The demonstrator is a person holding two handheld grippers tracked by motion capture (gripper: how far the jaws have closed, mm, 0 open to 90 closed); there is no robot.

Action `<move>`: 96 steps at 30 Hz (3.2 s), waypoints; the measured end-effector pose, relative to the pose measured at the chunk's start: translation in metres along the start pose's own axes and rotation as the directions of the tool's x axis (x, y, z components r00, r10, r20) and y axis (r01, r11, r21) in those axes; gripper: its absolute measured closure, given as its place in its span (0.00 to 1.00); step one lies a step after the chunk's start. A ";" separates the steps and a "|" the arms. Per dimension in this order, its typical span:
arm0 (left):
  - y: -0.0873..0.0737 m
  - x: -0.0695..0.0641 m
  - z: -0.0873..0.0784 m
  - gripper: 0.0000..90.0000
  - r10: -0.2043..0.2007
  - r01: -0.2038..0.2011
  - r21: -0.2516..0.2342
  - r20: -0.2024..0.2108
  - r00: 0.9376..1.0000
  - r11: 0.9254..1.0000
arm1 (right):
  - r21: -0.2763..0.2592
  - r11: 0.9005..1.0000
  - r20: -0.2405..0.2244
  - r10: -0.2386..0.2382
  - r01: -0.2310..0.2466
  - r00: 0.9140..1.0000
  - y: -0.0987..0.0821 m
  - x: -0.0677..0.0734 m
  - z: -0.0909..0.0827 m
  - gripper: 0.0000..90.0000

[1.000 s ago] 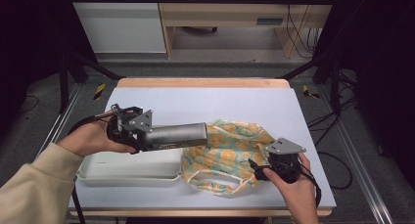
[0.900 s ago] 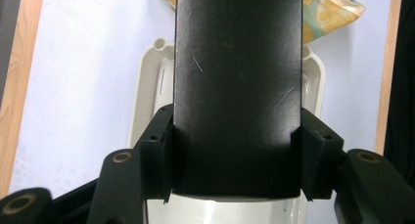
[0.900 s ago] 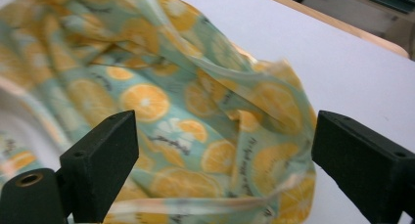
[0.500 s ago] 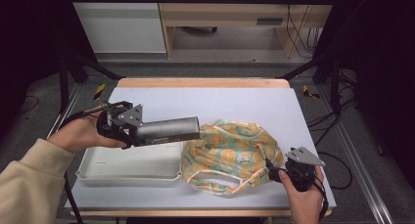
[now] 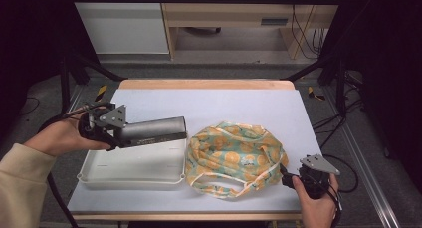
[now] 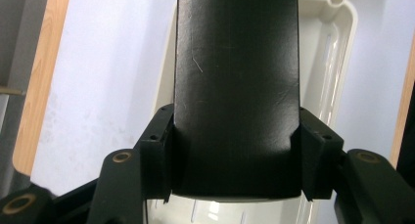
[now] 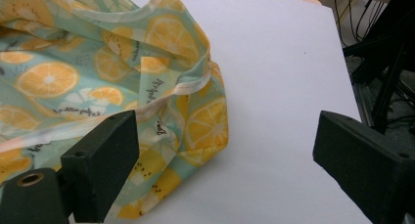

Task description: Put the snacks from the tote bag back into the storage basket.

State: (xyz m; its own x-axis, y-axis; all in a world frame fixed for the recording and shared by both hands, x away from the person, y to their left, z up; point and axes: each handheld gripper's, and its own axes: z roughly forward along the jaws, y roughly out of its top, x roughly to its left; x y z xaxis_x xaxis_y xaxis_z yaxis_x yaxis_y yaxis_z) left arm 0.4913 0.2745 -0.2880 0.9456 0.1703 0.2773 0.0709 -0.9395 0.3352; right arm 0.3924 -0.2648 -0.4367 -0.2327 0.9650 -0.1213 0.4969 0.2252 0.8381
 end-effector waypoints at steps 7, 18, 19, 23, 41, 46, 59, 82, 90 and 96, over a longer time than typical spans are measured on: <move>-0.009 -0.002 0.000 0.48 0.014 -0.014 -0.004 -0.010 1.000 1.000 | -0.002 1.000 -0.022 0.019 -0.019 1.000 -0.005 -0.006 0.000 0.13; -0.018 -0.004 0.017 0.48 0.033 -0.033 0.028 0.010 0.999 0.999 | 0.015 0.999 -0.031 0.044 -0.044 0.999 -0.010 -0.010 0.004 0.13; -0.019 -0.005 0.019 0.48 0.029 -0.030 0.024 0.013 0.999 0.999 | 0.015 0.999 -0.029 0.042 -0.041 0.999 -0.010 -0.010 0.005 0.13; -0.026 -0.006 0.024 0.48 0.023 -0.024 0.020 0.026 0.999 1.000 | 0.011 0.999 -0.030 0.037 -0.037 0.999 -0.010 -0.010 0.006 0.13; -0.055 -0.017 0.052 0.48 0.035 -0.037 0.024 0.093 0.995 0.999 | 0.025 0.999 -0.024 0.034 -0.033 0.999 -0.012 -0.012 0.009 0.12; -0.055 -0.018 0.058 0.48 0.050 -0.051 0.010 0.109 0.993 0.999 | 0.027 0.999 -0.023 0.035 -0.035 0.999 -0.012 -0.012 0.009 0.12; -0.056 -0.020 0.071 0.48 0.068 -0.066 -0.022 0.148 0.987 0.998 | 0.037 0.998 -0.019 0.045 -0.045 0.999 -0.013 -0.012 0.011 0.12; -0.053 -0.028 0.088 0.48 0.085 -0.079 -0.036 0.195 0.977 0.996 | 0.054 0.998 -0.032 0.045 -0.043 0.998 -0.014 -0.012 0.014 0.11; -0.054 -0.029 0.091 0.48 0.084 -0.076 -0.045 0.206 0.975 0.996 | 0.061 0.997 -0.033 0.047 -0.045 0.998 -0.014 -0.011 0.014 0.11; -0.054 -0.029 0.093 0.48 0.081 -0.073 -0.047 0.213 0.974 0.996 | 0.060 0.997 -0.036 0.043 -0.041 0.998 -0.014 -0.011 0.014 0.11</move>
State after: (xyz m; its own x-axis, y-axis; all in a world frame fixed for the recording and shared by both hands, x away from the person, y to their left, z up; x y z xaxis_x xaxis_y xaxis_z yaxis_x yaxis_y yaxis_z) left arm 0.4899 0.2931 -0.3977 0.9941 0.0262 0.1055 -0.0132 -0.9344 0.3561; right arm 0.3998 -0.2768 -0.4551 -0.2411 0.9682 -0.0661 0.5551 0.1934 0.8090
